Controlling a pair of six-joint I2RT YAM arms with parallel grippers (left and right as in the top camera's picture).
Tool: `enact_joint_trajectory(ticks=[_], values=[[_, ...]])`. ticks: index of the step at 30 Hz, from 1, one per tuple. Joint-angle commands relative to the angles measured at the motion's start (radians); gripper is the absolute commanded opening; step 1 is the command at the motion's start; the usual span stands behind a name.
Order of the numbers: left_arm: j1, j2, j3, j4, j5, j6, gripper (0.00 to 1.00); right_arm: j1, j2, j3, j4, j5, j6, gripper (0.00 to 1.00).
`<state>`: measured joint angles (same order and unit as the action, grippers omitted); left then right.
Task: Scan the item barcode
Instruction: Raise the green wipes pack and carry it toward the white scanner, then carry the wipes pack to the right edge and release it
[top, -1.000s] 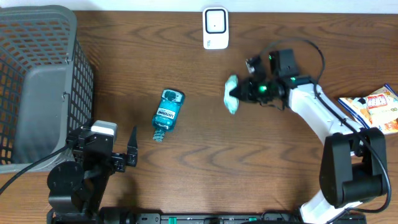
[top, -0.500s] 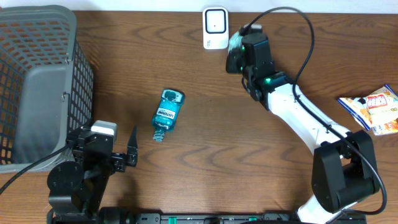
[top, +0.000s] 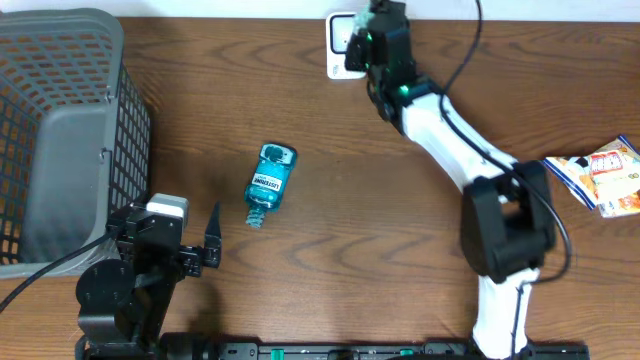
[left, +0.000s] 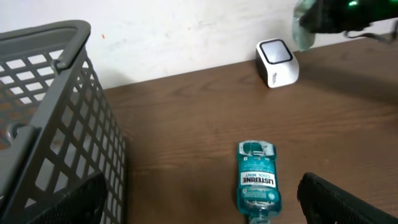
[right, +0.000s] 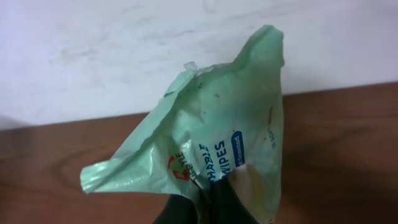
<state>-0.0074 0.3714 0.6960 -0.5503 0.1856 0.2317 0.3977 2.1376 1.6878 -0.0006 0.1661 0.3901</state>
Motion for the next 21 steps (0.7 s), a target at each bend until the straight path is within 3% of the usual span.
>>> enact_joint_trajectory(ticks=[1, 7, 15, 21], values=[[0.0, -0.001, 0.005, 0.004, 0.013, -0.009, 0.98, 0.012, 0.105, 0.18, -0.044, 0.008, 0.01, 0.01], [0.0, -0.001, 0.005, 0.004, 0.013, -0.009, 0.98, 0.019, 0.227, 0.342, -0.087, 0.008, -0.01, 0.01], [0.0, -0.001, 0.005, 0.004, 0.013, -0.009, 0.98, 0.045, 0.28, 0.365, -0.087, 0.066, -0.009, 0.01], [0.0, -0.001, 0.005, 0.004, 0.013, -0.009, 0.98, 0.034, 0.256, 0.386, -0.198, 0.09, 0.011, 0.01]])
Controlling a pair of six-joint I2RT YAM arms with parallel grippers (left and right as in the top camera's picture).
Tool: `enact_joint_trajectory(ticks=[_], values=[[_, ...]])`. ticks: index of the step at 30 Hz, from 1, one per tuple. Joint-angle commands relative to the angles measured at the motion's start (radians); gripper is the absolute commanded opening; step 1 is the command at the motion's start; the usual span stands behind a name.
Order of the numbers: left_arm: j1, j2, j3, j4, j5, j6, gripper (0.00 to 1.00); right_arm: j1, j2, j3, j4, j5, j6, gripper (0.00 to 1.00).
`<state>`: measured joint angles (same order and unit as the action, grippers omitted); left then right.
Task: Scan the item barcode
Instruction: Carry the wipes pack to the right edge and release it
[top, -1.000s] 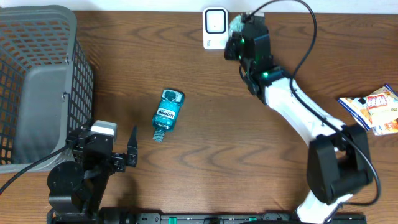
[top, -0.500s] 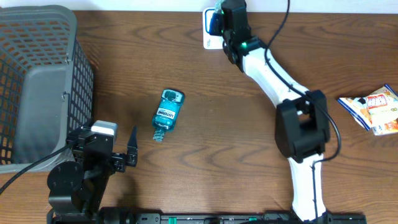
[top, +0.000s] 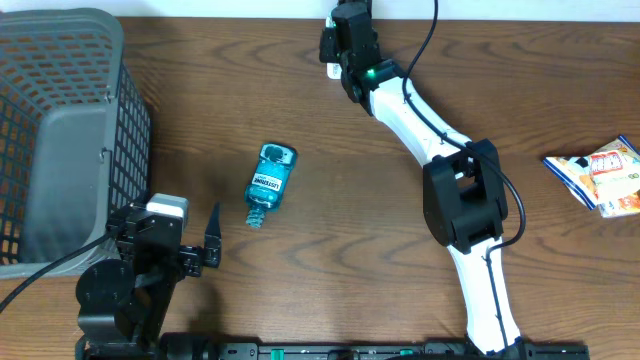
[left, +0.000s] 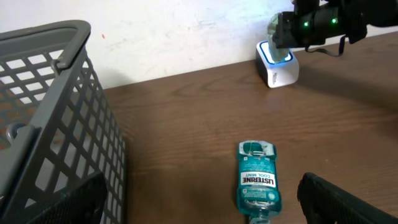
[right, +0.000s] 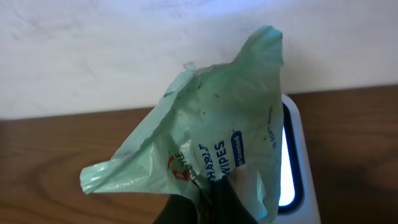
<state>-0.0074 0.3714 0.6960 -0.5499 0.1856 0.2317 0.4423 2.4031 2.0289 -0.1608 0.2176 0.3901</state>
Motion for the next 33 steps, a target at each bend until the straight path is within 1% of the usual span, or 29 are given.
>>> enact_joint_trajectory(ticks=[1, 4, 6, 11, 14, 16, 20, 27, 31, 32, 33], values=[[0.0, -0.001, 0.005, 0.004, 0.013, -0.009, 0.98, -0.013, -0.023, 0.053, -0.083, 0.039, 0.025, 0.01], [0.0, -0.001, 0.005, 0.004, 0.013, -0.009, 0.98, -0.024, -0.082, 0.066, -0.237, 0.045, 0.04, 0.01], [0.0, -0.001, 0.005, 0.004, 0.013, -0.009, 0.98, -0.038, -0.122, 0.066, -0.337, 0.088, 0.04, 0.01], [0.0, -0.001, 0.005, 0.004, 0.013, -0.009, 0.98, -0.088, -0.183, 0.066, -0.562, 0.336, 0.04, 0.01], [0.0, -0.001, 0.005, 0.004, 0.013, -0.009, 0.98, -0.15, -0.187, 0.065, -0.703, 0.496, 0.04, 0.01], [0.0, -0.001, 0.005, 0.004, 0.013, -0.009, 0.98, -0.198, -0.183, 0.054, -0.765, 0.529, 0.04, 0.01], [0.0, -0.001, 0.005, 0.004, 0.013, -0.009, 0.98, -0.304, -0.18, 0.021, -0.819, 0.528, 0.043, 0.01], [0.0, -0.001, 0.005, 0.004, 0.013, -0.009, 0.98, -0.532, -0.176, -0.089, -0.797, 0.5, 0.056, 0.01], [0.0, -0.001, 0.005, 0.004, 0.013, -0.009, 0.98, -0.625, -0.176, -0.122, -0.805, 0.48, 0.058, 0.01], [0.0, -0.001, 0.005, 0.004, 0.013, -0.009, 0.98, -0.644, -0.176, -0.125, -0.805, 0.467, 0.058, 0.03], [0.0, -0.001, 0.005, 0.004, 0.013, -0.009, 0.98, -0.665, -0.176, -0.125, -0.805, 0.438, 0.056, 0.11]])
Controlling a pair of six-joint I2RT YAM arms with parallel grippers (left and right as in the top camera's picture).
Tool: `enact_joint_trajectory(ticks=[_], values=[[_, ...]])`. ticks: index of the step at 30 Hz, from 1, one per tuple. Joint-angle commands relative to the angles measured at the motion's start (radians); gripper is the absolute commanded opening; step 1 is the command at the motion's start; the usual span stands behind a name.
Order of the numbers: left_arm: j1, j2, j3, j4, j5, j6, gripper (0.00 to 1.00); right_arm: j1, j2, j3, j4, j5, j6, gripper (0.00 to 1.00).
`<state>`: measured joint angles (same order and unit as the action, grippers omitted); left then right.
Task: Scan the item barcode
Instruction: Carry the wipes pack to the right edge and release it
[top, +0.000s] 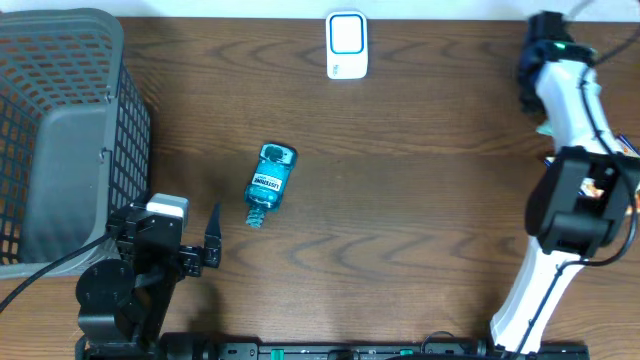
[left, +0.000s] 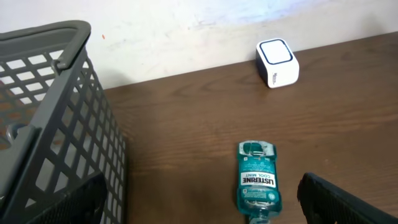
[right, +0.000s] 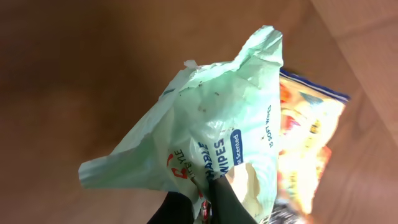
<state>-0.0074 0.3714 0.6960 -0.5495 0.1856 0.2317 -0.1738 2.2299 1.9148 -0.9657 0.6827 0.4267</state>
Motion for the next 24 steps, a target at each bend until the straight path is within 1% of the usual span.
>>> enact_joint_trajectory(ticks=[1, 2, 6, 7, 10, 13, 17, 18, 21, 24], values=[[0.0, -0.001, 0.005, 0.003, 0.013, -0.009, 0.98, -0.068, -0.003, -0.011, 0.0, -0.068, -0.005, 0.18], [0.0, -0.001, 0.005, 0.003, 0.013, -0.009, 0.98, -0.079, -0.005, -0.009, -0.002, -0.098, -0.03, 0.24], [0.0, -0.001, 0.005, 0.003, 0.013, -0.009, 0.98, -0.093, -0.011, 0.013, -0.01, -0.193, -0.095, 0.97], [0.0, -0.001, 0.005, 0.003, 0.013, -0.009, 0.98, -0.09, -0.013, 0.021, -0.015, -0.2, -0.095, 0.99], [0.0, -0.001, 0.005, 0.003, 0.013, -0.009, 0.98, -0.068, -0.02, 0.053, -0.04, -0.239, -0.095, 0.99], [0.0, -0.001, 0.005, 0.003, 0.013, -0.009, 0.98, -0.029, -0.033, 0.081, -0.052, -0.372, -0.095, 0.99], [0.0, -0.001, 0.005, 0.003, 0.013, -0.009, 0.98, 0.029, -0.047, 0.085, -0.041, -0.669, -0.095, 0.99], [0.0, -0.001, 0.005, 0.003, 0.013, -0.009, 0.98, 0.056, -0.048, 0.085, -0.049, -0.827, -0.093, 0.99], [0.0, -0.001, 0.005, 0.003, 0.013, -0.009, 0.98, 0.111, -0.037, 0.082, -0.059, -1.079, -0.07, 0.99], [0.0, -0.001, 0.005, 0.003, 0.013, -0.009, 0.98, 0.185, -0.029, 0.079, -0.06, -1.212, -0.019, 0.99]])
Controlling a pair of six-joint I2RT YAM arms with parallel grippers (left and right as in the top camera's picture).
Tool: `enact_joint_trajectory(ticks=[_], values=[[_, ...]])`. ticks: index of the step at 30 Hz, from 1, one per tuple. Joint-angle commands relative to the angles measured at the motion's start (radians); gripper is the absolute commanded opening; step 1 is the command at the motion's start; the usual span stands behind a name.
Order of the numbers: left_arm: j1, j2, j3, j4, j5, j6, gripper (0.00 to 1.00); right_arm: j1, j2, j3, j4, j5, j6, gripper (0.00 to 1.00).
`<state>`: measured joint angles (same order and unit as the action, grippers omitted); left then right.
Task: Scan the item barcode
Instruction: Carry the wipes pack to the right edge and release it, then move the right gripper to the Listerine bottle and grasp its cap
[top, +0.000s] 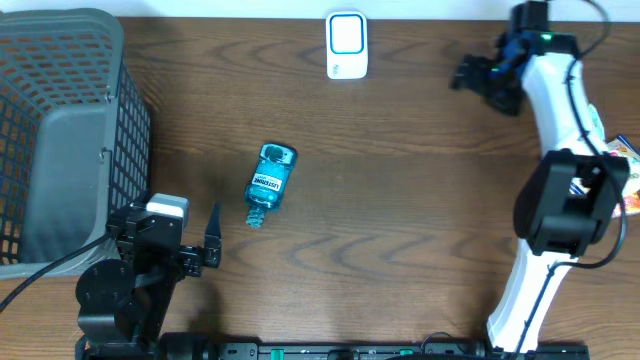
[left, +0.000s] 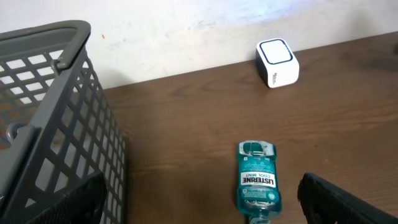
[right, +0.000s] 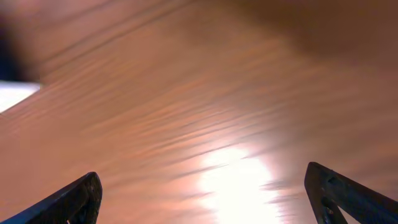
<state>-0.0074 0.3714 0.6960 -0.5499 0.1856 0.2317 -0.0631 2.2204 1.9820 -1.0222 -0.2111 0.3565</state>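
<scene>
The white barcode scanner (top: 346, 44) stands at the table's far edge, also seen in the left wrist view (left: 277, 62). A teal Listerine bottle (top: 270, 184) lies flat mid-left, ahead of my left gripper (left: 199, 208). That gripper (top: 200, 242) is open and low at the front left. My right gripper (top: 465, 78) is open and empty, right of the scanner. Its wrist view shows only blurred wood between the fingertips (right: 202, 199). No green wipes packet shows in any view.
A grey mesh basket (top: 60, 130) fills the left side (left: 50, 124). Colourful snack packets (top: 622, 150) peek out at the right edge, mostly behind the right arm.
My right gripper was shut on the green wipes packet above the snack packets at the right edge. Now it is open, empty and further left. The left arm and bottle have not moved.
My right gripper held the green wipes packet near the scanner, then right over the lit scanner. After that it held the packet over the snack packets at the right edge. Now the packet is let go and the gripper is open near the far edge.
</scene>
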Motion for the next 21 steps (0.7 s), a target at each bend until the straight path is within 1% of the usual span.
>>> enact_joint_trajectory(ticks=[1, 5, 8, 11, 13, 16, 18, 21], values=[[0.0, -0.001, 0.005, 0.004, 0.013, -0.009, 0.98, 0.099, -0.019, 0.012, -0.006, -0.33, 0.069, 0.99], [0.0, -0.001, 0.005, 0.004, 0.013, -0.009, 0.98, 0.219, -0.019, 0.012, -0.008, -0.344, 0.2, 0.99], [0.0, -0.001, 0.005, 0.004, 0.013, -0.009, 0.98, 0.309, -0.019, 0.012, 0.01, -0.323, 0.204, 0.99], [0.0, -0.001, 0.005, 0.004, 0.013, -0.009, 0.98, 0.41, -0.019, 0.012, 0.03, -0.238, 0.216, 0.99], [0.0, -0.001, 0.005, 0.004, 0.013, -0.009, 0.98, 0.491, -0.016, 0.012, 0.031, -0.173, 0.291, 0.99], [0.0, -0.001, 0.005, 0.004, 0.013, -0.009, 0.98, 0.591, -0.015, 0.012, 0.046, -0.116, 0.36, 0.99], [0.0, -0.001, 0.005, 0.004, 0.013, -0.009, 0.98, 0.663, -0.014, 0.012, 0.056, -0.009, 0.423, 0.99], [0.0, -0.001, 0.005, 0.004, 0.013, -0.009, 0.98, 0.761, -0.014, 0.012, 0.062, 0.214, 0.514, 0.99]])
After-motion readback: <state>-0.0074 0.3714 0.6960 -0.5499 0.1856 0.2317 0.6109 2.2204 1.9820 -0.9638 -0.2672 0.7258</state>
